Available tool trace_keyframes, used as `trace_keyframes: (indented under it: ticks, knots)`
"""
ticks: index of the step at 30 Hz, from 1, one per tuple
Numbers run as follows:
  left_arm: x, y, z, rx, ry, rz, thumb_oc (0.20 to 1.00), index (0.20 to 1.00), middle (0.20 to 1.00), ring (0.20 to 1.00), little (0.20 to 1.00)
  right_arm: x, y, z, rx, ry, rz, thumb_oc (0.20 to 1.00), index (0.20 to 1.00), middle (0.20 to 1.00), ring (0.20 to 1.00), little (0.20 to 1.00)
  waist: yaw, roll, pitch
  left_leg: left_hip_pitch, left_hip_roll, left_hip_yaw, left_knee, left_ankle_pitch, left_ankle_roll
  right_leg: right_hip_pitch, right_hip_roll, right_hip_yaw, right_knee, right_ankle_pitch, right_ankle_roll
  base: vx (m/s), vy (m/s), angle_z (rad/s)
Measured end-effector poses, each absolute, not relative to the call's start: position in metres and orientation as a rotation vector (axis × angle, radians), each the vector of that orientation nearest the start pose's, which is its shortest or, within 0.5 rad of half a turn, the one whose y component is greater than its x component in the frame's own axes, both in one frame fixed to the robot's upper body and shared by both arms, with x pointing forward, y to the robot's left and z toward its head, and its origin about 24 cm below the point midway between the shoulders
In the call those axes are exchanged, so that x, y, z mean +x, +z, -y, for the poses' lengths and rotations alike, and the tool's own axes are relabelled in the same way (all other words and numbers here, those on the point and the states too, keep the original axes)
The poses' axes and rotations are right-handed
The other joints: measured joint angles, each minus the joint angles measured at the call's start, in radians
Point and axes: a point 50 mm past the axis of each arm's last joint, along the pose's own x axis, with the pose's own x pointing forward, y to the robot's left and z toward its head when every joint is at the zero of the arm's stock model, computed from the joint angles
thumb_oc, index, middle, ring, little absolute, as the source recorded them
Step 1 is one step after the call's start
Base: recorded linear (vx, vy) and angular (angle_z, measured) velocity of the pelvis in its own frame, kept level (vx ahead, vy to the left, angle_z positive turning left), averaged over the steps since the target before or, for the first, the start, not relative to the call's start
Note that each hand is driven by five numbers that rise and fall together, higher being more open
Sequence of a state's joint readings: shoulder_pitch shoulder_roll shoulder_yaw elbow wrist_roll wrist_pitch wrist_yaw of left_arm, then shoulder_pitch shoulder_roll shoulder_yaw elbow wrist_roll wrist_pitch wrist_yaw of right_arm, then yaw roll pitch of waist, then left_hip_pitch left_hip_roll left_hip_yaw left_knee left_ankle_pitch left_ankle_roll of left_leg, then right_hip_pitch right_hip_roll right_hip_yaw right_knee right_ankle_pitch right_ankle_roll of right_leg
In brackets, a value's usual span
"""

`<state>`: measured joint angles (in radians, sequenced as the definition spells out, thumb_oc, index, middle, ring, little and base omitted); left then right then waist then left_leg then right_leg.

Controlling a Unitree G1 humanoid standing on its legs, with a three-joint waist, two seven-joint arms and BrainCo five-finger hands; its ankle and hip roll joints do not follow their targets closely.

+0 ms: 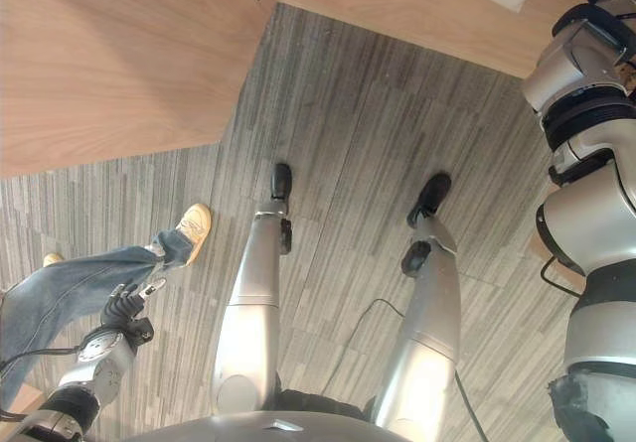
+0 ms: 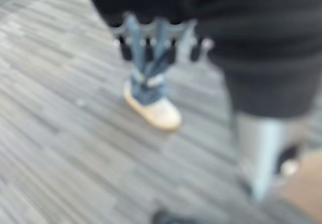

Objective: Put the empty folder in the office cabinet

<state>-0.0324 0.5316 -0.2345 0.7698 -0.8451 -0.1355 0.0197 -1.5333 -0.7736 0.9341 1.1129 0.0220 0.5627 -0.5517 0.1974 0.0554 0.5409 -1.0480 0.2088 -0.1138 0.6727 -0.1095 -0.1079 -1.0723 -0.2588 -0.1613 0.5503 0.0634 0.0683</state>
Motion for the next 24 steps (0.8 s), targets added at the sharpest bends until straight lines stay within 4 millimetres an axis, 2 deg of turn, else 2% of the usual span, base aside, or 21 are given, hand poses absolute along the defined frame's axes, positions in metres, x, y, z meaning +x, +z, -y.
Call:
trace_keyframes:
  ticks: [3, 6, 10, 17, 24]
  knots:
    - [0.196, -0.070, -0.293, -0.185, 0.327, -0.568, 1.000, 1.000, 1.000, 1.000, 1.000, 0.378, 0.344, 0.293, -1.231, -1.056, -0.032, 0.200, 0.200, 0.200, 0.200, 0.200, -0.001, 0.000, 0.000, -0.013, 0.000, 0.000, 0.003, 0.001, -0.001, -0.019, -0.001, 0.003, 0.012, -0.002, -0.005, 0.02, 0.002, 0.00]
    - [0.197, -0.069, -0.293, -0.186, 0.325, -0.564, 1.000, 1.000, 1.000, 1.000, 1.000, 0.377, 0.345, 0.294, -1.281, -1.049, -0.070, 0.200, 0.200, 0.200, 0.200, 0.200, -0.002, 0.000, 0.000, -0.014, -0.003, 0.000, 0.013, -0.002, 0.003, -0.028, -0.005, 0.009, 0.035, -0.015, -0.005, 0.03, -0.026, 0.02]
    - [0.198, -0.068, -0.293, -0.190, 0.319, -0.567, 1.000, 1.000, 1.000, 1.000, 1.000, 0.378, 0.358, 0.287, -1.621, -1.030, -0.110, 0.200, 0.200, 0.200, 0.200, 0.200, 0.003, 0.000, 0.000, -0.030, -0.003, -0.012, 0.023, -0.006, 0.002, -0.055, -0.007, 0.010, 0.082, -0.039, -0.008, 0.02, -0.056, 0.04]
    - [0.196, -0.069, -0.294, -0.190, 0.314, -0.574, 1.000, 1.000, 1.000, 1.000, 1.000, 0.377, 0.367, 0.282, -1.688, -1.024, -0.108, 0.200, 0.200, 0.200, 0.200, 0.200, 0.007, 0.000, 0.000, -0.048, 0.000, -0.045, 0.036, -0.006, 0.002, -0.072, -0.009, -0.010, 0.121, -0.063, -0.021, 0.02, -0.045, 0.04]
    - [0.197, -0.068, -0.295, -0.188, 0.318, -0.565, 1.000, 1.000, 1.000, 1.000, 1.000, 0.377, 0.367, 0.284, -1.704, -1.013, -0.138, 0.200, 0.200, 0.200, 0.200, 0.200, 0.014, 0.000, 0.000, -0.066, -0.002, -0.048, 0.064, -0.009, 0.001, -0.086, -0.011, -0.008, 0.144, -0.068, -0.022, 0.01, -0.024, 0.00]
